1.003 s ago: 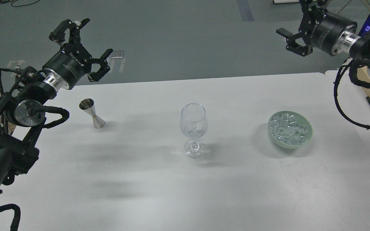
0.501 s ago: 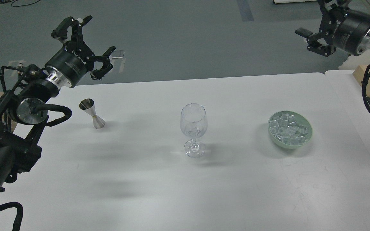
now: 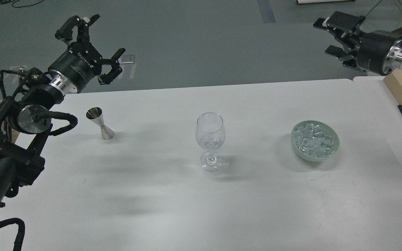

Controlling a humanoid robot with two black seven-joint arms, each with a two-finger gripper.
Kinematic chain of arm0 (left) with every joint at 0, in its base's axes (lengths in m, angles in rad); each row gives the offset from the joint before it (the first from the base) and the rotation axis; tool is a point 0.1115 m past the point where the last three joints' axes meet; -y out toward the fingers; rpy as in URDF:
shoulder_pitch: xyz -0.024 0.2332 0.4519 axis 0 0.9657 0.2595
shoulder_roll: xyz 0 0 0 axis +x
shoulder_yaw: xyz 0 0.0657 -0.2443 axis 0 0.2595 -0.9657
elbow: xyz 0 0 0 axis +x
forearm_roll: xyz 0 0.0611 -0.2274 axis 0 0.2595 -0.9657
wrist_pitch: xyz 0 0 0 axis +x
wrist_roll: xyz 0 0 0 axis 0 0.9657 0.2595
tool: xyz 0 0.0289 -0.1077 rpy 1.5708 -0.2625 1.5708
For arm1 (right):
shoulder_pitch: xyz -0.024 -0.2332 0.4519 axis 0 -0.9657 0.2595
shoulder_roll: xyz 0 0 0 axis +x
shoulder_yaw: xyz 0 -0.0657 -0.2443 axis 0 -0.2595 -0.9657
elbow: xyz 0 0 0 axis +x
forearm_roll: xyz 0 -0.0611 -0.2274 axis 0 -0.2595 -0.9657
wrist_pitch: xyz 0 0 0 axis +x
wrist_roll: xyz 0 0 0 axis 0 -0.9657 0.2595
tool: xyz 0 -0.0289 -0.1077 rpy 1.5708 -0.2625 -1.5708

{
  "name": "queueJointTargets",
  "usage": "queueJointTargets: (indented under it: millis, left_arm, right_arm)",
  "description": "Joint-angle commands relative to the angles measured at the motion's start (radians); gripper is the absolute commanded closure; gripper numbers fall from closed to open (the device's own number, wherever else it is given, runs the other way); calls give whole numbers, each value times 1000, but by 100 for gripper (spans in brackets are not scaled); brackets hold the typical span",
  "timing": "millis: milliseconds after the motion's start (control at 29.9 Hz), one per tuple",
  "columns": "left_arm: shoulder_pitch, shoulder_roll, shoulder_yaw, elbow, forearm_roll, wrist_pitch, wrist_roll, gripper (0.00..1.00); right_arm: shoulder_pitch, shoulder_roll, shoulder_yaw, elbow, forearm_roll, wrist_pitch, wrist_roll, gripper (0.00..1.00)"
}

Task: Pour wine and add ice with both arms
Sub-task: 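Raise the left gripper and swing the right gripper up and outward, then lower the right gripper into the ice bowl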

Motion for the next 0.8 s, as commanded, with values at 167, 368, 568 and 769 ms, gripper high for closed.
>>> queueJointTargets:
  millis: [167,368,568,769]
  left_arm:
    - [1,-1,0,0,0,0,0,2]
    - [1,1,0,0,0,0,0,2]
    - [0,-1,0,0,0,1,0,2]
    - [0,-19,0,0,0,17,0,2]
  right_arm:
    - [-13,-5,0,18,-278,-2,5,3]
    - [-52,3,0,25,-392,-16,7,4]
    - [-121,5,-3,45,-554,-16,7,5]
    - [-202,-2,-47,97,-633,-12,7,5]
